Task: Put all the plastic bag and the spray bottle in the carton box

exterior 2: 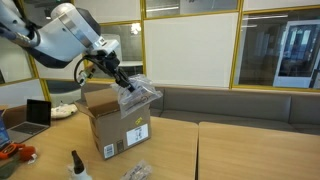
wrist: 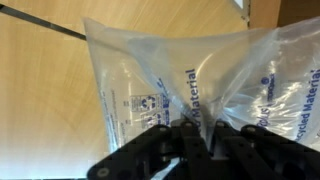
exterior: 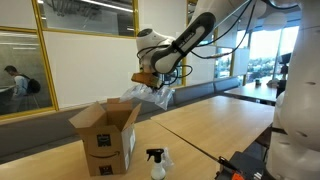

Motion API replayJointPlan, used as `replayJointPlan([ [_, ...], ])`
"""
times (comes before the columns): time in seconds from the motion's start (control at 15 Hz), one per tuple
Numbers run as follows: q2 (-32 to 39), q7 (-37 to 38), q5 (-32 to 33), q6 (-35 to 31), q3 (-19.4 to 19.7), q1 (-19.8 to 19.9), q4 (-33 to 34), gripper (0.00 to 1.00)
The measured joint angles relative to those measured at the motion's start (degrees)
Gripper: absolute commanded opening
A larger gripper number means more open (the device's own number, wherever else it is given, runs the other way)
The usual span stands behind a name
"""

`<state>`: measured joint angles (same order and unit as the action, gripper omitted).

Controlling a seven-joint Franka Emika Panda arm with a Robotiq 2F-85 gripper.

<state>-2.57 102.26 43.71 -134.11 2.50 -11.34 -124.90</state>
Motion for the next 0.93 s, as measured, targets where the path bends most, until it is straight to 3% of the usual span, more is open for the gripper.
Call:
replayJointPlan([
  [0.47,10.81,-11.63,-6.32,-12.46,-2.74,3.05,7.46,0.08],
  [0.93,22.57,-26.74,-14.46,-14.56,-3.84,1.81,20.64,0.08],
])
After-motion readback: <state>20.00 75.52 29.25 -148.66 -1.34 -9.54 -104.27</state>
